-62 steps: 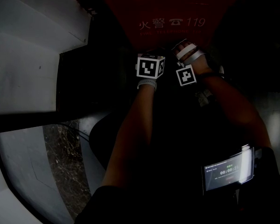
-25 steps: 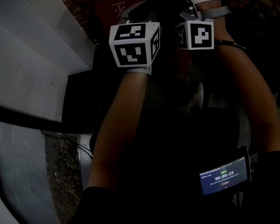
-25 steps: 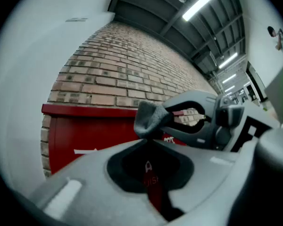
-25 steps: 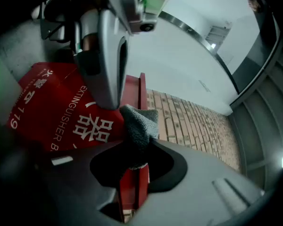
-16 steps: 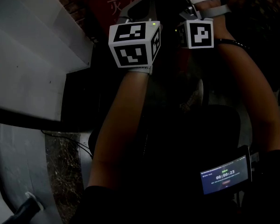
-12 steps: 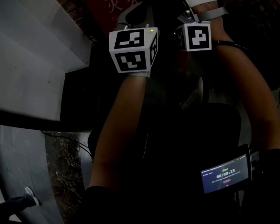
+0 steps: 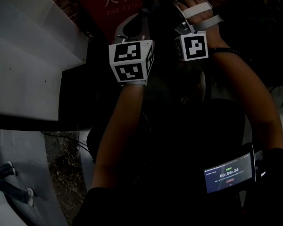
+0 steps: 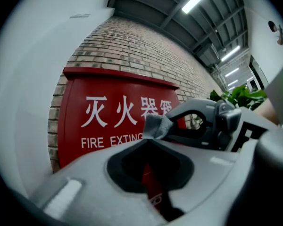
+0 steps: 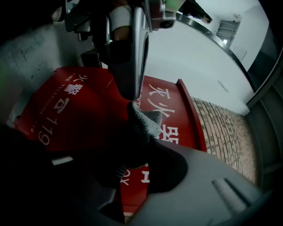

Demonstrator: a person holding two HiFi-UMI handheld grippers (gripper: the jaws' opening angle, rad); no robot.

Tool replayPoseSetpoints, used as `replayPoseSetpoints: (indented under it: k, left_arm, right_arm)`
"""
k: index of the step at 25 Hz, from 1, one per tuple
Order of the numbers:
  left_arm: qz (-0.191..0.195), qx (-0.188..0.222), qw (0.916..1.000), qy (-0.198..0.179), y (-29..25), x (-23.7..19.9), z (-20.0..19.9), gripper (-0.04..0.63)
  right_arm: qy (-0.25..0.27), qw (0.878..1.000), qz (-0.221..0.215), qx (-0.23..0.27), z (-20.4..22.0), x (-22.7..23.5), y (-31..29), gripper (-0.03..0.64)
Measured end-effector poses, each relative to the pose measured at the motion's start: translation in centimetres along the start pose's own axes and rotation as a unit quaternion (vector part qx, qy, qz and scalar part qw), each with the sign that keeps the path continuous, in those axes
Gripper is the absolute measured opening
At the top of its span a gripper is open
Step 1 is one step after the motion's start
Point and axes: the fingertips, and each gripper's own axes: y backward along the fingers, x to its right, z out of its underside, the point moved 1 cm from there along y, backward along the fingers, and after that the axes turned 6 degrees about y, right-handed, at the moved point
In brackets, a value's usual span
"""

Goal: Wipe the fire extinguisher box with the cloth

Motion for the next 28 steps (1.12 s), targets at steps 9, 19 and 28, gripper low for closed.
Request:
replayPoseSetpoints:
  k: [9, 19, 28]
  left_arm:
    - [0.002, -0.006, 1.0000, 0.003, 0.2, -0.3, 3.9, 0.003]
    - [0.004, -0.034, 0.9994, 0.009, 0.1, -0.4, 9.6, 0.003]
    - [0.011, -0.069, 0.9975, 0.007, 0.2, -0.5, 14.4, 0.003]
  right_arm:
    - [-0.024, 1.000, -0.019, 0.005, -1.1, -4.9, 0.7, 0.069]
    - [-0.051, 0.997, -0.062, 0.007, -2.8, -11.6, 1.2, 0.069]
    - [-0.044, 0.993, -0.108, 0.019, -4.9, -17.2, 1.5, 0.069]
